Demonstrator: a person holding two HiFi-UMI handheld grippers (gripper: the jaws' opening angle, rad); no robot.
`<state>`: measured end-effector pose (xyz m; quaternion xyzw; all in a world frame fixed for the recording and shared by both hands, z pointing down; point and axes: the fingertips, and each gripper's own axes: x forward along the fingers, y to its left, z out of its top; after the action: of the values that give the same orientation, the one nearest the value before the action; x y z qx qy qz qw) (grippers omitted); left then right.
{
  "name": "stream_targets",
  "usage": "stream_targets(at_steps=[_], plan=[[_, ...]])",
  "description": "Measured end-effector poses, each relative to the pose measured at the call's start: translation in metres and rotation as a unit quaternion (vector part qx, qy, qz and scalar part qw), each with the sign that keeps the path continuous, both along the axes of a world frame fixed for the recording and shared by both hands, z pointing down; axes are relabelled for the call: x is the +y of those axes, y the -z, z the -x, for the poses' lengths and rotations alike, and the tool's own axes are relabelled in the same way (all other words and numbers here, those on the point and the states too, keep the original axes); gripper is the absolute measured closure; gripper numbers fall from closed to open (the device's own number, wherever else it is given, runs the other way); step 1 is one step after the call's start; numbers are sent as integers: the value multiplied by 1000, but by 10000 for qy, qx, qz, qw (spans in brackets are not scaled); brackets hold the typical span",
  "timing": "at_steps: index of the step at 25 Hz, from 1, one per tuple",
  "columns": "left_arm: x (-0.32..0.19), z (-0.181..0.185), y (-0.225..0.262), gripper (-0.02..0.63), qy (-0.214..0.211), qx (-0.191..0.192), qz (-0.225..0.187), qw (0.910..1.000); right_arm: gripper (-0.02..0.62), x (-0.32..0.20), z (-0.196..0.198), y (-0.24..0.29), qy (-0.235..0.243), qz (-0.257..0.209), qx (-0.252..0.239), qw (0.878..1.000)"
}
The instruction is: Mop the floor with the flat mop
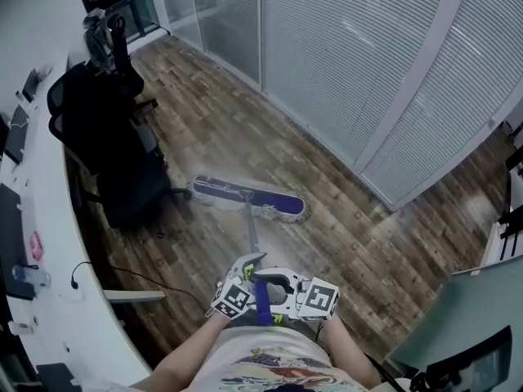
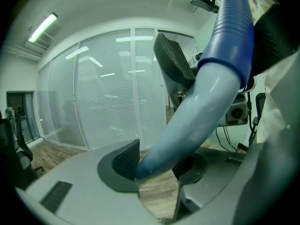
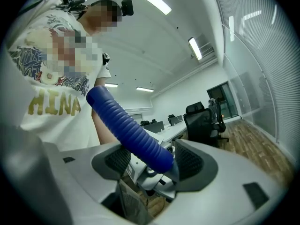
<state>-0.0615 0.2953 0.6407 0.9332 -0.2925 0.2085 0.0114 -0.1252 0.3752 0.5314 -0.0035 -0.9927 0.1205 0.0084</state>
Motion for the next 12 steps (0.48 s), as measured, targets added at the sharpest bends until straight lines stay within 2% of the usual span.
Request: stream_targets(at_steps=[4, 7, 12], plan=[[0, 4, -4, 454, -156, -107, 0, 9998, 331, -2, 5, -4, -19, -116, -165, 9998], [-10, 8, -7, 456, -251, -137, 42, 9996, 330, -13, 10, -7, -10, 51, -194, 9998], [-53, 19, 11, 444, -149, 347, 7, 9993, 328, -55, 22, 5, -59, 128, -429, 9990]])
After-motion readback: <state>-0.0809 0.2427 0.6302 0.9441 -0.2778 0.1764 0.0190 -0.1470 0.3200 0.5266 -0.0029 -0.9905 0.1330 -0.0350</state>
